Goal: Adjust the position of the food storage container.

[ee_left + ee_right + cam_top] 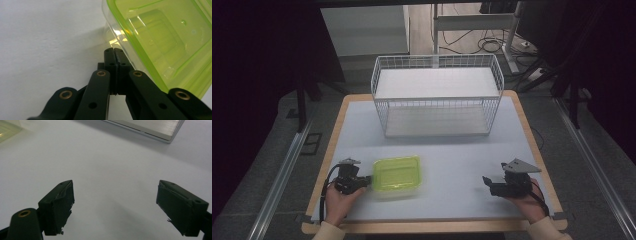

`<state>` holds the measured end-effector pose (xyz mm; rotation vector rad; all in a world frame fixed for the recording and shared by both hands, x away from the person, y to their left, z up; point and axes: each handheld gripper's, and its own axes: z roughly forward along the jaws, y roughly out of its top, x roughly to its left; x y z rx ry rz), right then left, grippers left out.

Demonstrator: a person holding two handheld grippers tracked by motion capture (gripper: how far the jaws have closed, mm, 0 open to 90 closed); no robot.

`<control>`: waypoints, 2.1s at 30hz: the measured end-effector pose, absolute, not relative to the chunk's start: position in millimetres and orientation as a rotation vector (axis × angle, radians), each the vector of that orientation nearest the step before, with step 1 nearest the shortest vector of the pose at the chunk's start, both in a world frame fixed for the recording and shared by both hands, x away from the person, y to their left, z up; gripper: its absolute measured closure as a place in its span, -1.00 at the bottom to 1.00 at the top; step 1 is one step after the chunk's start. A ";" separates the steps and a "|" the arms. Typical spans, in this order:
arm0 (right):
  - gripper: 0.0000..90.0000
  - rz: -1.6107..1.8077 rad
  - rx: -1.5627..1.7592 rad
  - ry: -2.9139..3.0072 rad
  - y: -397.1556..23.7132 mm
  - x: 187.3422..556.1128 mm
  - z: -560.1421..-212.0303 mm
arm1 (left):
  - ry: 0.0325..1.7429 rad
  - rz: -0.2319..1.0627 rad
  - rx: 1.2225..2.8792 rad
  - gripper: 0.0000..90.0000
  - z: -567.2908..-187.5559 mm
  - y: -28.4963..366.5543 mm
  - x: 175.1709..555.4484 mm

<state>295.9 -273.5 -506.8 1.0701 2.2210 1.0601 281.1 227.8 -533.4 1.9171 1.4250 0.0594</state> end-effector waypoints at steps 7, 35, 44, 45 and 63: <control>-0.66 1.060 1.067 2.221 -273.3 295.5 -506.6 | 1.406 0.052 1.937 1.00 -532.5 212.3 289.8; -0.66 1.062 1.062 2.229 -272.6 295.5 -506.9 | 1.275 -0.010 2.036 1.00 -532.8 127.1 308.6; -0.66 1.062 1.064 2.230 -272.5 295.3 -507.0 | 1.273 -0.029 2.008 1.00 -531.4 123.7 308.8; -0.66 1.063 1.063 2.230 -272.7 295.5 -507.2 | 1.279 -0.029 1.984 1.00 -528.9 129.5 307.8; -0.67 1.176 1.089 2.227 -271.6 294.1 -502.9 | 1.270 -0.049 1.825 0.93 -508.8 181.0 284.2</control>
